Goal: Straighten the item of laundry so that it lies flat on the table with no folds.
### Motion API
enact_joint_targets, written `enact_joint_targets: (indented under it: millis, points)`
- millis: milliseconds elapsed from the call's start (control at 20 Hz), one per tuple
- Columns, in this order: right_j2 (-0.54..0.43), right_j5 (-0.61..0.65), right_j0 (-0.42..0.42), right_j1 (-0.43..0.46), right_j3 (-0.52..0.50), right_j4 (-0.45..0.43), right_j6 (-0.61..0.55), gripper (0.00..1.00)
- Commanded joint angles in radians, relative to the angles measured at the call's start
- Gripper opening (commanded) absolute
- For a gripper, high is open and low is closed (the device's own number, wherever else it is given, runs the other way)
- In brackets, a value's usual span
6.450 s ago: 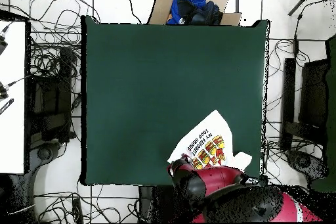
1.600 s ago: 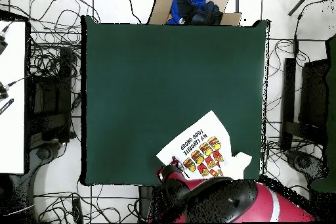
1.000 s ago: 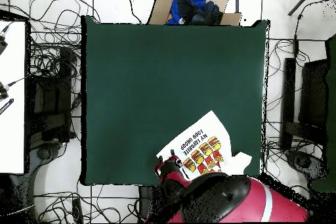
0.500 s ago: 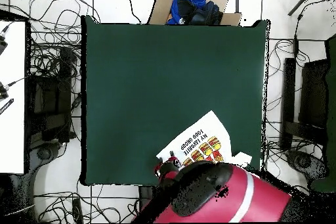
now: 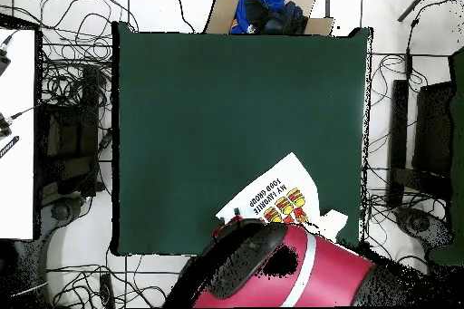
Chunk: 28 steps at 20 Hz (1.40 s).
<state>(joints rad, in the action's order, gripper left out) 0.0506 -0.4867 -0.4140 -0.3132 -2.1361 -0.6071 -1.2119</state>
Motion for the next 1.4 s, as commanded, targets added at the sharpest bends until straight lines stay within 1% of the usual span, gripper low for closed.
enact_joint_targets:
  millis: [50,250,300,500,950,1150,1400]
  points:
    - [0.019,0.052,-0.002,0.055,0.186,0.065,-0.168,1.0]
    - [-0.004,0.09,-0.02,0.046,0.181,0.045,-0.164,1.0]
    - [-0.011,0.1,-0.025,0.045,0.18,0.041,-0.163,0.0]
    - [-0.035,0.139,-0.048,0.041,0.179,0.023,-0.156,0.0]
    - [-0.048,0.165,-0.06,0.031,0.172,0.022,-0.148,0.0]
    - [-0.121,0.148,-0.114,-0.035,0.118,-0.005,-0.183,0.0]
    - [-0.267,0.099,-0.24,-0.078,0.058,-0.062,-0.243,0.0]
